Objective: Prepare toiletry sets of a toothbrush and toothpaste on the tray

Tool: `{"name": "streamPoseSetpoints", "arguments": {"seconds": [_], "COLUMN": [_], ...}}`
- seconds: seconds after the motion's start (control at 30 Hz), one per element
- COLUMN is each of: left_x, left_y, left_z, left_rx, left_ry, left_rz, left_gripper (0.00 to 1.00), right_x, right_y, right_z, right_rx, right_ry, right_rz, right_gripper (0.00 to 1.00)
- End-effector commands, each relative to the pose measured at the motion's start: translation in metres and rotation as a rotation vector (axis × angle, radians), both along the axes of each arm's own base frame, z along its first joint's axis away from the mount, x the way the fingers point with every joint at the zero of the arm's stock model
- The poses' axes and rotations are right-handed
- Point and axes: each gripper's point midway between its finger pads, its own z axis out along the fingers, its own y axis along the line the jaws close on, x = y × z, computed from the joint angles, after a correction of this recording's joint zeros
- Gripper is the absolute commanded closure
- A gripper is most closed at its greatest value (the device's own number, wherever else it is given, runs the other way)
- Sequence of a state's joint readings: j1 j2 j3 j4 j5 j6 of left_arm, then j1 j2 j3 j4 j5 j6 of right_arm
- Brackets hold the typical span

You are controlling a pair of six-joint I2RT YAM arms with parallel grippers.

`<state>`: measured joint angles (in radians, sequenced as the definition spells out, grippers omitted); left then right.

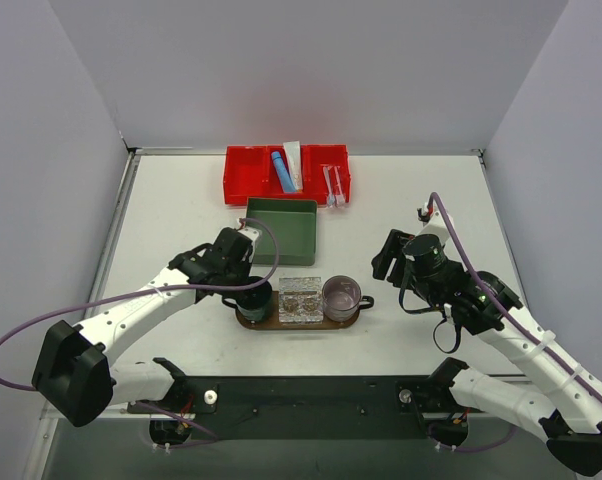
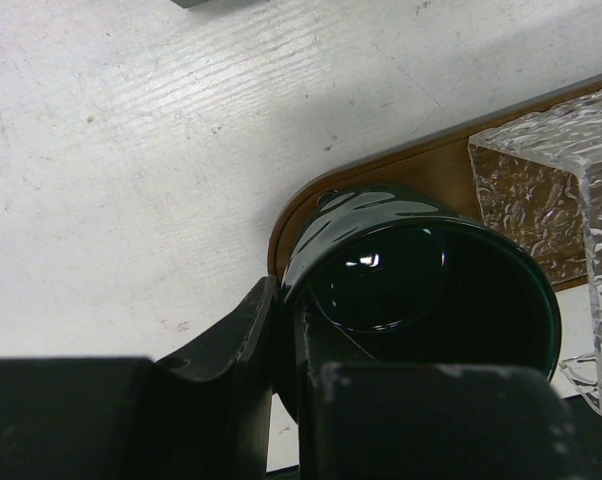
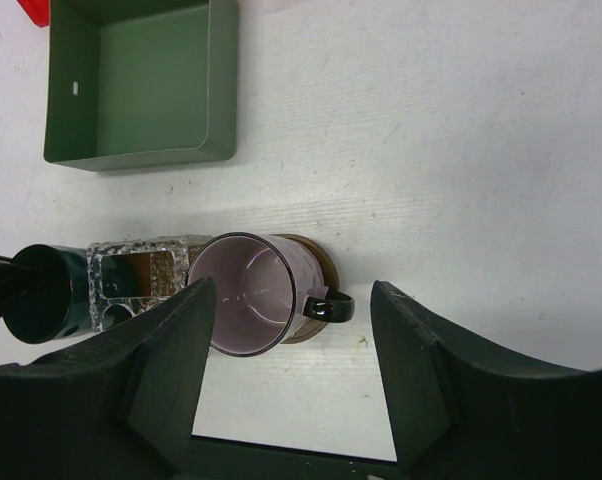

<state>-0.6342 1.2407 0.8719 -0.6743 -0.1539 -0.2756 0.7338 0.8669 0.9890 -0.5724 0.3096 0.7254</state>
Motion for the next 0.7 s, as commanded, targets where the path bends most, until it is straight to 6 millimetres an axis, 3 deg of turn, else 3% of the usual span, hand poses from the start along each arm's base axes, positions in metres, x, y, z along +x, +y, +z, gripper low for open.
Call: {"name": "streamPoseSetpoints", "arguments": {"seconds": [0.0, 0.17, 0.4, 0.67], "left_x": [0.0135, 0.0134, 0.0134, 0.0132], "left_y": [-0.0102, -0.0088, -0.0076, -0.0075], "left_z": [0.0095, 0.0083, 0.0097, 0.0095], "left_rx": [-0.032, -0.021, -0.018, -0.017], "left_ry": [-0.057, -0.051, -0.056, -0.053], "left_rz": [-0.001, 0.009, 0.017, 0.018], "left_gripper": [1.00, 1.00, 0.84, 0.74], "right_x": [0.0016, 0.0013, 0.0018, 0.0018], "right_y": [-0.0056, -0.0048, -0.0048, -0.0036], "right_z": [-0.0021, -0.0016, -0.0023, -0.0019], "right_rx": [-0.031, -0.028, -0.029, -0.028], "right_ry": [-0.002, -0.002, 0.001, 0.002], "right_rz": [-0.019, -0.015, -0.017, -0.014], "right_gripper": [0.41, 0.41, 0.41, 0.41]}}
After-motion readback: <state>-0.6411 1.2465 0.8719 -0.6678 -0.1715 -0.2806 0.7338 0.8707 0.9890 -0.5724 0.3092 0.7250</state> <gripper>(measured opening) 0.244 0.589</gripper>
